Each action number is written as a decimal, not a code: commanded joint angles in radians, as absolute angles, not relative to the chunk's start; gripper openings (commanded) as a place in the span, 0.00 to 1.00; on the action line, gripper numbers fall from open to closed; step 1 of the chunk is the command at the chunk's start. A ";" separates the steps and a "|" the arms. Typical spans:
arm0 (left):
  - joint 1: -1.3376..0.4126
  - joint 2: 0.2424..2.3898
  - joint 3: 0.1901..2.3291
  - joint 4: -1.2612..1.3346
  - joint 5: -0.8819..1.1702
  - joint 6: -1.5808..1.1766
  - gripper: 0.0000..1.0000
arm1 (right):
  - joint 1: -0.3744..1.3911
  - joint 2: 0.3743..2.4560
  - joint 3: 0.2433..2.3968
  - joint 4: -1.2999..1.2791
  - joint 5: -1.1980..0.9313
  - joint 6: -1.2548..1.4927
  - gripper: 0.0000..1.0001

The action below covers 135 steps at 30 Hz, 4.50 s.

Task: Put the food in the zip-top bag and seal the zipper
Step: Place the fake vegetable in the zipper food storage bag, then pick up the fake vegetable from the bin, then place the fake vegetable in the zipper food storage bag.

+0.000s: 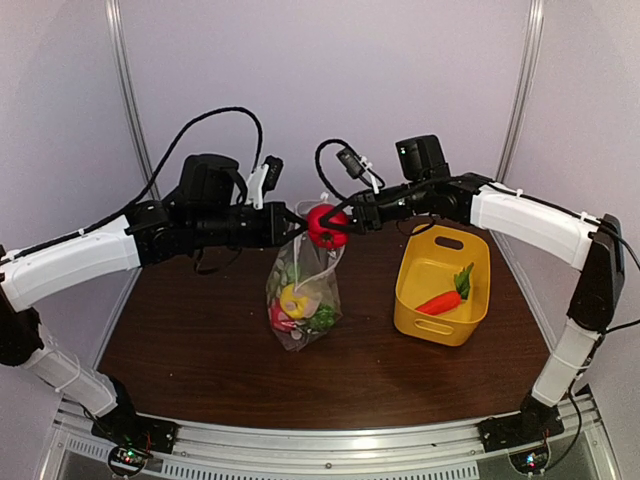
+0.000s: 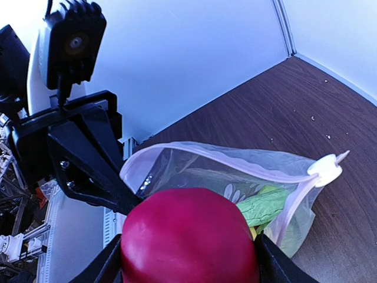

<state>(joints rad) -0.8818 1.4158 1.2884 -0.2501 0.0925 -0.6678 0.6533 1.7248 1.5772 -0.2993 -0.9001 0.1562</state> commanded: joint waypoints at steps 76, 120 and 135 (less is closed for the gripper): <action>-0.881 1.363 1.179 -0.179 -0.028 -0.624 0.00 | 0.296 1.780 1.258 -0.876 -0.321 -1.502 0.64; -0.881 1.440 1.216 -0.096 0.071 -0.665 0.00 | 0.496 1.466 1.393 0.070 -1.225 0.191 0.12; -0.882 1.385 1.201 -0.091 0.076 -0.690 0.00 | 0.634 1.728 1.321 1.024 -1.080 0.776 0.08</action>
